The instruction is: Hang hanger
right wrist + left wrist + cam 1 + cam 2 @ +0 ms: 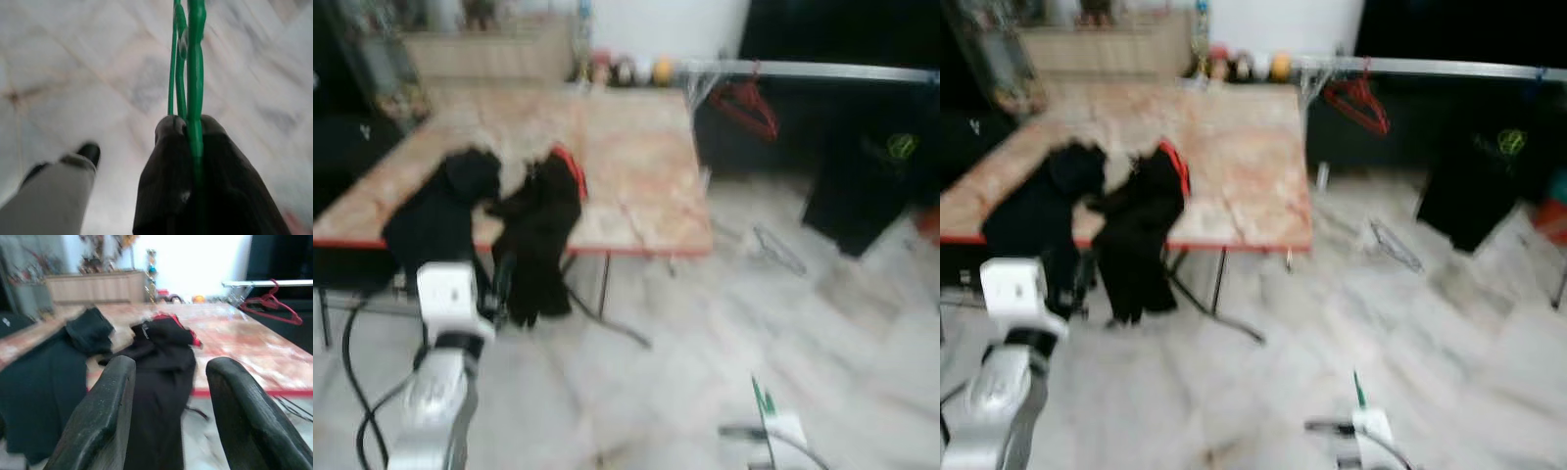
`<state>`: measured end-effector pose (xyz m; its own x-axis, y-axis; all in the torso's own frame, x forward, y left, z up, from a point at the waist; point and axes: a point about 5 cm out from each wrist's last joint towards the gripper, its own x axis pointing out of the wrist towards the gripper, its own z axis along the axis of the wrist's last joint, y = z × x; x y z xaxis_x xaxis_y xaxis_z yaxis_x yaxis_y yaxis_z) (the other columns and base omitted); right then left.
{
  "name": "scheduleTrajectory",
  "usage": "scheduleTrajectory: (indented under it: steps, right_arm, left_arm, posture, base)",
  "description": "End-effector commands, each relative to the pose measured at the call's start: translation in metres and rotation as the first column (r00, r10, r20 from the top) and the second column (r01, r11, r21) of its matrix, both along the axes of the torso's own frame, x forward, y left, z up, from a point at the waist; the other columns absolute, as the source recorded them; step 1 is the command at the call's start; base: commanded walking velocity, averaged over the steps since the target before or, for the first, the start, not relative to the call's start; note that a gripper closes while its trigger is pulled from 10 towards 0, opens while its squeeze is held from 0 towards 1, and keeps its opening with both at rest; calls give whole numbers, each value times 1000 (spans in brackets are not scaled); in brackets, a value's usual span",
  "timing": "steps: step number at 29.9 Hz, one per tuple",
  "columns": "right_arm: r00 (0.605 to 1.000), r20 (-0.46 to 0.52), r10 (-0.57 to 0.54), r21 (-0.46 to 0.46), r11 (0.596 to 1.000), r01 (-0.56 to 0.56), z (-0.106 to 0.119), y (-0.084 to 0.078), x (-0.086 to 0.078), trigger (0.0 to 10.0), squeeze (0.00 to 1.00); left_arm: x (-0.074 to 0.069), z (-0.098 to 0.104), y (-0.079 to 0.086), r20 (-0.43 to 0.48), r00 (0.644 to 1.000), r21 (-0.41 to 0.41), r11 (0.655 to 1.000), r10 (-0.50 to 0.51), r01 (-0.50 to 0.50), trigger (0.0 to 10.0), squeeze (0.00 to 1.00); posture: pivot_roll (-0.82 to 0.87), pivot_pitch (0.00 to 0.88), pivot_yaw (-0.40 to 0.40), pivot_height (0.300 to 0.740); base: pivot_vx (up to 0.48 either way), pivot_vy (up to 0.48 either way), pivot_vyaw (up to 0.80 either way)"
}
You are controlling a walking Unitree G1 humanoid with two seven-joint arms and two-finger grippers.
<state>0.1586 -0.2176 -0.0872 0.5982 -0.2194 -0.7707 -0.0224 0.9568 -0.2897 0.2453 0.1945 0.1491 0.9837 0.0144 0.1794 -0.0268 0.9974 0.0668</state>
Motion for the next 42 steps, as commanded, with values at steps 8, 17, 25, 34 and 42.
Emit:
scheduleTrajectory:
  steps: [8, 17, 25, 34, 42]
  right_arm:
    - [1000, 19, -10, -5, 1000, 10, 3, -3, 4, 10000, 0]
    - [1000, 29, -3, -3, 1000, 4, 3, -1, 6, 10000, 0]
    - [979, 60, 197, 57, 978, -200, 8, 7, 16, 10000, 0]
    - [800, 132, 585, -23, 809, -587, 59, 9, 96, 10000, 0]
    - [598, 195, 778, 73, 596, -800, 87, 22, 117, 10000, 0]
  left_arm:
    - [-5, -34, 8, -157, 988, 22, 1000, -3, 7, 10000, 0]
    - [-12, -112, 26, -472, 882, 98, 994, 4, 48, 10000, 0]
    - [-11, -121, 23, -504, 863, 130, 983, -48, 131, 10000, 0]
    - [-3, -113, 17, -468, 872, 165, 954, -146, 249, 10000, 0]
    - [-10, -108, 7, -484, 818, 147, 892, -311, 427, 10000, 0]
  posture:
    - [57, 0, -30, 736]
    - [63, 0, -31, 736]
    - [42, 0, -36, 736]
    - [45, 0, -48, 736]
    - [48, 0, -46, 736]
  base:
    - [0, 0, 0]
    - [0, 0, 0]
    - [0, 0, 0]
    - [0, 0, 0]
    - [0, 0, 0]
